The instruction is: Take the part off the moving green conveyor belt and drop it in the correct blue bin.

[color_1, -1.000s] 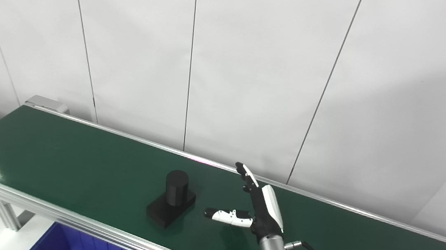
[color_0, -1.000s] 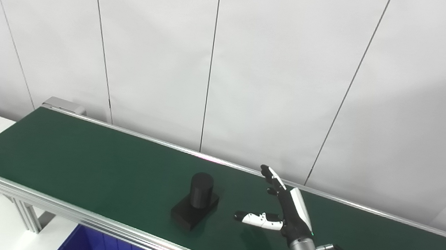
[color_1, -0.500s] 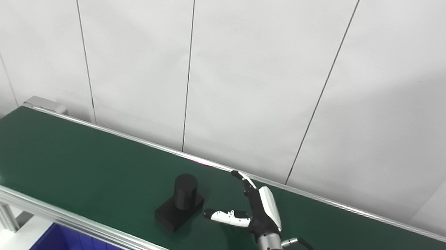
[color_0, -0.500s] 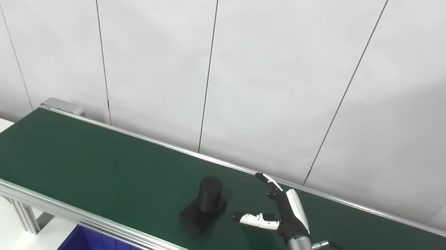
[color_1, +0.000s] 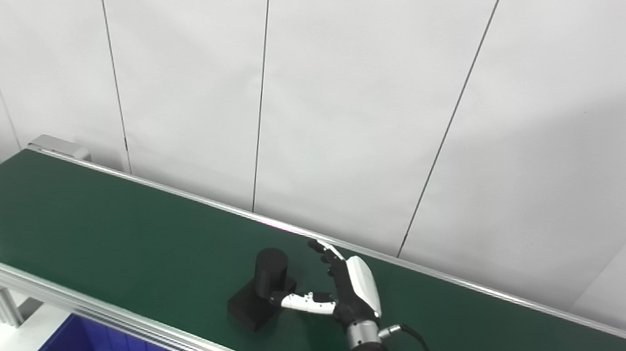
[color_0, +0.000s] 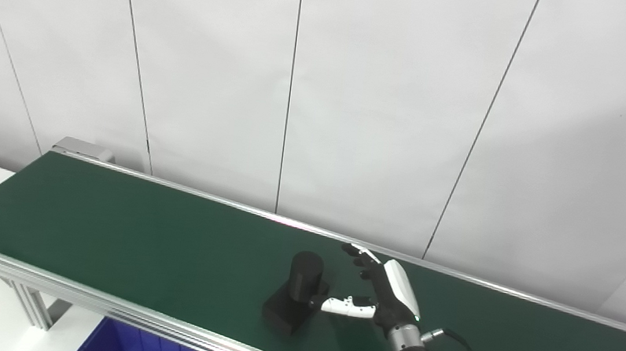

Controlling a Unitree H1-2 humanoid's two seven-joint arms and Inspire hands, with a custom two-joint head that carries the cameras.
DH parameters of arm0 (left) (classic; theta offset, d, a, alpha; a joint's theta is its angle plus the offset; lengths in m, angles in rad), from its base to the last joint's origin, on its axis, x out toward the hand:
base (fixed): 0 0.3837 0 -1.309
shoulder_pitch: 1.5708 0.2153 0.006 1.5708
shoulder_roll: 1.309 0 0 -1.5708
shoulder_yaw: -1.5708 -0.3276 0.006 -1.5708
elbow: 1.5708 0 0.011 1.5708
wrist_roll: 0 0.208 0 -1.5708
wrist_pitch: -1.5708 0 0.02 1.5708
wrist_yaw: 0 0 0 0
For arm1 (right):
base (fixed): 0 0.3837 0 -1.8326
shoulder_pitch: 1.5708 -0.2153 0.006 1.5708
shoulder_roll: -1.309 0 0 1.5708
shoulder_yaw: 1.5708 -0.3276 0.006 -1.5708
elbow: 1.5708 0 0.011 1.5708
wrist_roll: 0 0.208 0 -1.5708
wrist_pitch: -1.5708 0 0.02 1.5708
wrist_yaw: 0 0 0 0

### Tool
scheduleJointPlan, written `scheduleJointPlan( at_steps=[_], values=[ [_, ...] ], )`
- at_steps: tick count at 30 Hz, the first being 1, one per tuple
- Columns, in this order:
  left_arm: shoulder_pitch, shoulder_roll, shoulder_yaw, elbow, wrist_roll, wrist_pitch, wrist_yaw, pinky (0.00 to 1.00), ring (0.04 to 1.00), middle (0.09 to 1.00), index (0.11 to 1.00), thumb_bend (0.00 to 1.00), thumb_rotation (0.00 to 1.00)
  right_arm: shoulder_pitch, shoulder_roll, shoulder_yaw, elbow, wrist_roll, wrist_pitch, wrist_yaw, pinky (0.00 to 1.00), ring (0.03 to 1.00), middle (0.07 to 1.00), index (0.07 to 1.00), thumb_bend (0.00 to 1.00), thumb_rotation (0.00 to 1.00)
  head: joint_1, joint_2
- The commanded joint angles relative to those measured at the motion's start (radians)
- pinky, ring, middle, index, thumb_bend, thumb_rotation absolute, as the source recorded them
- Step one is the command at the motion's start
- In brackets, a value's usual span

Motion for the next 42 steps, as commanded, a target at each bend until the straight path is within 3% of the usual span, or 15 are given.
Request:
scheduleJointPlan(
  at_steps=[1,22,24,26,27,31,32,35,42],
  values=[
    [-0.001,-0.009,-0.004,-0.034,0.005,-0.033,0.011,0.84,0.908,0.909,0.934,1.0,0.86,-0.049,0.013,0.011,-0.017,-0.011,-0.01,-0.019,0.73,0.834,0.867,0.844,1.0,0.45,0.0,0.001],
    [0.015,-0.017,-0.007,-0.065,0.008,-0.033,0.013,0.83,0.912,0.921,0.925,1.0,0.85,-0.072,0.065,0.063,0.037,-0.074,0.068,-0.058,0.64,0.777,0.83,0.813,0.98,0.43,0.009,0.006],
    [0.018,-0.017,-0.007,-0.069,0.006,-0.033,0.011,0.82,0.913,0.913,0.926,1.0,0.84,-0.069,0.069,0.058,0.043,-0.069,0.081,-0.072,0.61,0.731,0.802,0.803,0.94,0.39,0.01,0.007],
    [0.02,-0.015,-0.008,-0.072,0.01,-0.033,0.015,0.8,0.906,0.909,0.925,1.0,0.85,-0.066,0.072,0.054,0.05,-0.065,0.083,-0.091,0.47,0.588,0.716,0.765,0.86,0.28,0.01,0.006],
    [0.021,-0.014,-0.01,-0.073,0.013,-0.033,0.018,0.8,0.905,0.908,0.925,1.0,0.85,-0.065,0.074,0.05,0.057,-0.061,0.081,-0.102,0.46,0.583,0.712,0.763,0.86,0.28,0.009,0.007],
    [0.021,-0.008,-0.012,-0.076,0.01,-0.033,0.015,0.8,0.905,0.913,0.93,1.0,0.85,-0.071,0.08,0.038,0.087,-0.045,0.078,-0.131,0.41,0.498,0.601,0.676,0.77,0.08,0.005,0.008],
    [0.021,-0.007,-0.012,-0.077,0.008,-0.033,0.013,0.81,0.906,0.914,0.931,1.0,0.85,-0.072,0.081,0.035,0.091,-0.041,0.079,-0.131,0.41,0.488,0.546,0.658,0.67,0.04,0.005,0.008],
    [0.023,-0.01,-0.006,-0.077,-0.003,-0.033,0.001,0.82,0.909,0.913,0.932,1.0,0.85,-0.078,0.086,0.016,0.105,-0.017,0.085,-0.134,0.35,0.404,0.485,0.576,0.53,0.0,0.003,0.01],
    [0.026,-0.011,0.003,-0.077,-0.01,-0.033,-0.015,0.84,0.916,0.915,0.932,1.0,0.85,-0.078,0.081,0.01,0.105,-0.006,0.082,-0.134,0.33,0.39,0.491,0.532,0.51,0.0,-0.007,0.011]
  ],
)
